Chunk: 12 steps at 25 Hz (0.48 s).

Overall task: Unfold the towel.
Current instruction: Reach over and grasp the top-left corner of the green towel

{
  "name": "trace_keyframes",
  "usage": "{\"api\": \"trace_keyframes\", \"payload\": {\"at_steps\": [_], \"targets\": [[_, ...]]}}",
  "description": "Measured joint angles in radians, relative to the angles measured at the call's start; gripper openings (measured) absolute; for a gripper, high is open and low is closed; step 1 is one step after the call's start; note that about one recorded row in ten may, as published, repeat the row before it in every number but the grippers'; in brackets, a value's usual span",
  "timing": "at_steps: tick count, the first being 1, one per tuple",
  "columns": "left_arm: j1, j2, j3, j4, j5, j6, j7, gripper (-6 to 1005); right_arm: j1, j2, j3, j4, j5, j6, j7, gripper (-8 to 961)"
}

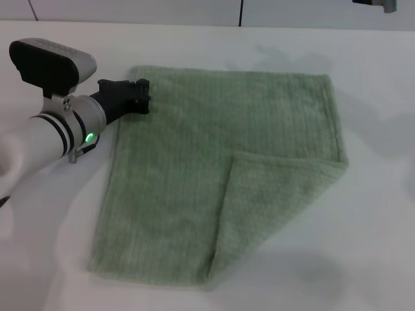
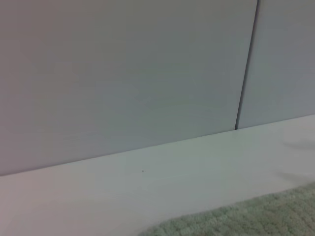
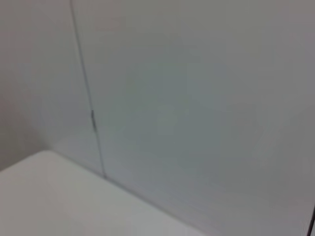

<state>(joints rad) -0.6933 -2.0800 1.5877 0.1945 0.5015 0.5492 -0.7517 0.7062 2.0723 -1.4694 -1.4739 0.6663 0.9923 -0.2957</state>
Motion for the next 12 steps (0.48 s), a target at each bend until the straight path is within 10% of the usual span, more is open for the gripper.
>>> {"api": "trace_keyframes", "payload": {"at_steps": [12], "targets": [[0.004,0.000,0.014,0.008,0.000,0.000,-0.003,-2,0.101,-0.003,0.087,0.091,0.006,0.283,-0.057,814]]}}
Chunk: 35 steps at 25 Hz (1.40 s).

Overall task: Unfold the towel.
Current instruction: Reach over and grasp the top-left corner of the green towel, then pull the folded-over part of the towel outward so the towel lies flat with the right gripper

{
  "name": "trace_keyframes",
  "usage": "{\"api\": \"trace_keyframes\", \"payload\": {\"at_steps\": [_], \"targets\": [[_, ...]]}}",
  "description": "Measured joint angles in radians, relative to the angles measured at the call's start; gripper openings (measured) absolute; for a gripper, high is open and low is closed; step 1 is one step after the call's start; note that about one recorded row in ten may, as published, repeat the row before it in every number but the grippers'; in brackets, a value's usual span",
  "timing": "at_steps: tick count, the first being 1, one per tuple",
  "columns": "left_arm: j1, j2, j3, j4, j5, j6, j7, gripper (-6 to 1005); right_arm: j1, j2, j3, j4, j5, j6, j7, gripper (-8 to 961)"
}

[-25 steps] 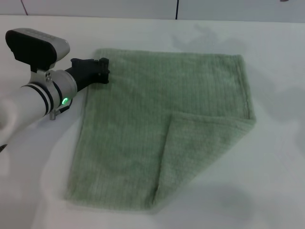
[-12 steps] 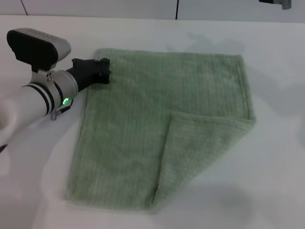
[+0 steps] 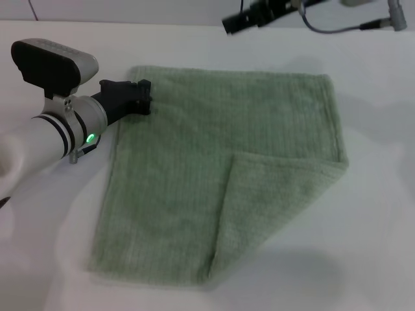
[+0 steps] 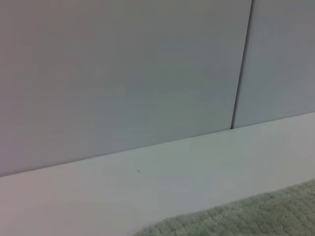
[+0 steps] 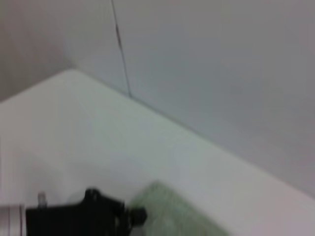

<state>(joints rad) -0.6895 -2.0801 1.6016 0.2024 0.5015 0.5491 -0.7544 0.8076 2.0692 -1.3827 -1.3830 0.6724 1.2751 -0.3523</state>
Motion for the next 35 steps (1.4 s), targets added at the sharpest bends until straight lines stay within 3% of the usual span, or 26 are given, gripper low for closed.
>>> {"api": "trace_keyframes", "payload": {"at_steps": [7,15,35], "targets": [[0.001,0.000,0.001,0.002,0.000,0.000,-0.004,-2,0.060,0.000,0.044,0.112,0.000,0.094,-0.038,814],[-0.002,0.000,0.009,0.003,0.000,-0.011,-0.004,-2,0.107,0.001,0.048,0.221,0.001,0.111,-0.084,813],[-0.004,0.000,0.011,0.006,-0.004,-0.048,-0.005,-2,0.143,0.005,0.039,0.363,0.020,0.116,-0.137,813]]}}
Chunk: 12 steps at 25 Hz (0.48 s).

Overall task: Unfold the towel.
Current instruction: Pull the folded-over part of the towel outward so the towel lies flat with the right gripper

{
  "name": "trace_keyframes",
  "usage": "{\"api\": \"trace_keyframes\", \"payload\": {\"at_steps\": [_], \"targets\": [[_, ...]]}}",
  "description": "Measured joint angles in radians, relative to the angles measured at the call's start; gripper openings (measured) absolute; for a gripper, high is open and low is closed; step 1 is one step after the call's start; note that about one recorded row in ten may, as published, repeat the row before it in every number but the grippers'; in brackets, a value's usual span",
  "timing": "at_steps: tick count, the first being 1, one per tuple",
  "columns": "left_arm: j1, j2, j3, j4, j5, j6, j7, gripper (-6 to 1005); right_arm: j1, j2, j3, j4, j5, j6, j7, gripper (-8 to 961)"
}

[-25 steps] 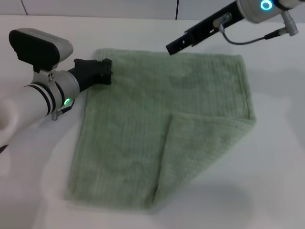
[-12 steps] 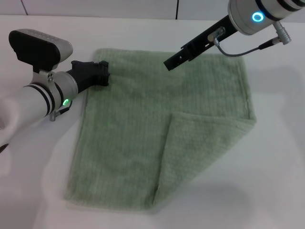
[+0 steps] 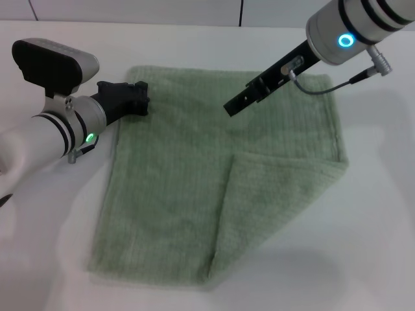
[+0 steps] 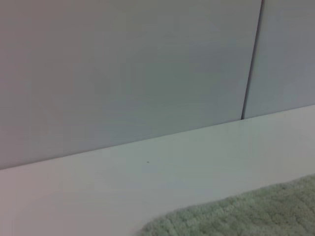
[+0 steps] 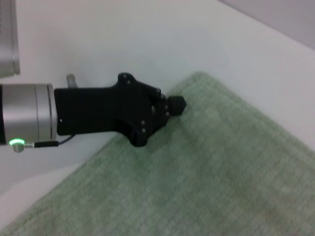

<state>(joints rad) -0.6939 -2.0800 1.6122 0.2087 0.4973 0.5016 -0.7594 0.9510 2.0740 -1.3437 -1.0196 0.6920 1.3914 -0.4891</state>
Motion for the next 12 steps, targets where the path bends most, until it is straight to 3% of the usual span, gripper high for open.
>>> {"api": "trace_keyframes", "payload": {"at_steps": [12], "targets": [[-0.003,0.000,0.000,0.003,-0.001,0.000,0.000,-2,0.039,0.001,-0.003,0.137,0.016,0.002,-0.022,813]]}}
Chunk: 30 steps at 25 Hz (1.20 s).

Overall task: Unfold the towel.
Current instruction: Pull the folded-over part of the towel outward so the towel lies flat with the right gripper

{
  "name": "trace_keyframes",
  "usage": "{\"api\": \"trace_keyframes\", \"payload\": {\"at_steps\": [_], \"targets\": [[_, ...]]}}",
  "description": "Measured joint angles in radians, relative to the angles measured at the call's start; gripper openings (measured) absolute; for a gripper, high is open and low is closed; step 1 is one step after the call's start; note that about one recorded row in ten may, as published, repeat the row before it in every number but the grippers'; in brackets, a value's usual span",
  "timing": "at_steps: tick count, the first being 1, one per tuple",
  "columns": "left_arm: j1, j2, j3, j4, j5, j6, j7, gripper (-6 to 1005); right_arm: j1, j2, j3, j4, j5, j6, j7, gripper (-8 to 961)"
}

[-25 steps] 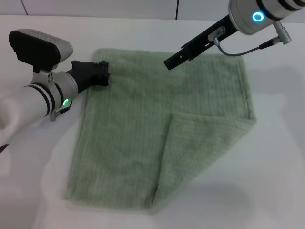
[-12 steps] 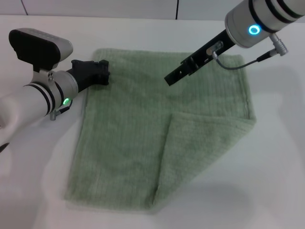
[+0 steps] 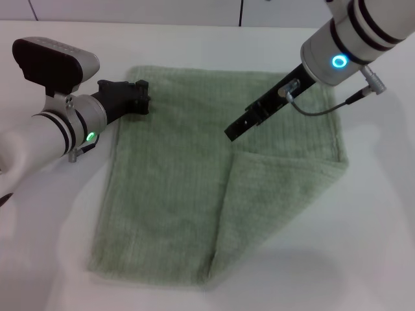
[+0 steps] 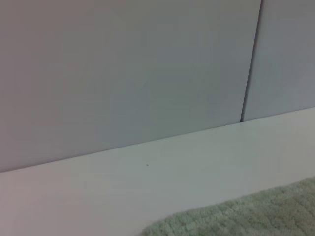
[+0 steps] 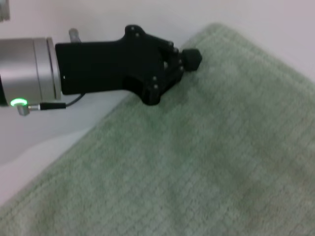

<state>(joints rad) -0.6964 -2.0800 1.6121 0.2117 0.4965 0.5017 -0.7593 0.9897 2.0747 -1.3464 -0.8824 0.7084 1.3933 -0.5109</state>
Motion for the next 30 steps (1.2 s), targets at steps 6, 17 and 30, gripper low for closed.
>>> {"api": "trace_keyframes", "payload": {"at_steps": [6,17,30], "targets": [[0.000,0.000,0.000,0.000,-0.001,0.001,0.000,-2,0.020,0.001,0.000,0.063,-0.001,-0.001,-0.011,813],[0.000,0.000,0.000,0.002,-0.003,0.005,0.000,-2,0.060,0.001,0.000,0.206,-0.006,-0.053,-0.053,813],[0.002,0.000,0.000,0.006,-0.001,0.003,0.000,-2,0.086,0.004,-0.003,0.291,0.002,-0.092,-0.091,812]]}}
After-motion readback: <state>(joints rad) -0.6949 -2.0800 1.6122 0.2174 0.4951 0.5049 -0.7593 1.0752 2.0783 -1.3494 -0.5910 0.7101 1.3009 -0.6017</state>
